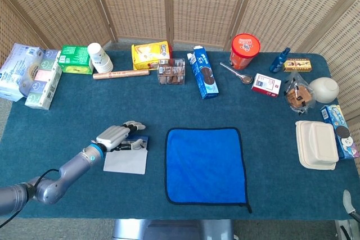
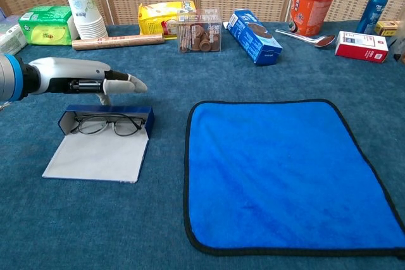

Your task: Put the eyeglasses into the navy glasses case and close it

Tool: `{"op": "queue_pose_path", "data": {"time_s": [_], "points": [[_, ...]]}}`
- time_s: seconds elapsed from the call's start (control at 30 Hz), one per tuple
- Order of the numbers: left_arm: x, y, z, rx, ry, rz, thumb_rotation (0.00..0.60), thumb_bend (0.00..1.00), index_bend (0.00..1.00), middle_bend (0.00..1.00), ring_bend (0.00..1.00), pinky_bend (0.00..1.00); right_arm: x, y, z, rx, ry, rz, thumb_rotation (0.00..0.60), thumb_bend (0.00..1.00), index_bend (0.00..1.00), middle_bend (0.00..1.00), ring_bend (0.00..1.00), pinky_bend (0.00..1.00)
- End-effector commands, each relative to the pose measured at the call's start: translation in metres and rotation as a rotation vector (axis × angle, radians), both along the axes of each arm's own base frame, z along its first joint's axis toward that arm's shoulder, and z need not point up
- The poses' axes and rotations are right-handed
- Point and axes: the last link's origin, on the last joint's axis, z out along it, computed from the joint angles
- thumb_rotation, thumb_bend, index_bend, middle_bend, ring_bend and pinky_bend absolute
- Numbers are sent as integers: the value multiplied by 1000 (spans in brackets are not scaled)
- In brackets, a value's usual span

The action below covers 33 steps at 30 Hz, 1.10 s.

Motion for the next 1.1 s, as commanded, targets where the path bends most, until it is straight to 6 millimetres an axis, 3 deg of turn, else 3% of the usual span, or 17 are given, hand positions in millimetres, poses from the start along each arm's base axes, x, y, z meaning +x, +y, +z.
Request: {"op": "queue_pose_path", "data": {"time_s": [0.03, 0.47, 0.6, 0.7, 1.1], "points": [[0, -6, 0, -13, -5, -5, 45, 363, 100, 88, 17, 252, 0, 0, 0, -1, -1, 1, 337, 363, 18, 122, 0, 106], [-4, -40, 6, -54, -31, -29, 46, 362, 101, 79, 0, 248, 0, 2, -1, -2, -3, 3, 337, 363, 14, 122, 0, 106], [-8, -50, 10, -59, -33, -34, 48, 362, 101, 79, 0, 183, 0, 1, -2, 2, -4, 5, 338, 363, 14, 122, 0, 107], [-10, -57, 11, -57, -47, -31, 44, 361, 101, 79, 0, 212, 0, -1, -2, 7, -3, 10, 338, 364, 14, 122, 0, 107], [-3, -56, 4, -58, -55, -54, 50, 361, 103, 78, 0, 208, -1, 1, 0, -2, -4, 7, 338, 363, 13, 122, 0, 107]]}}
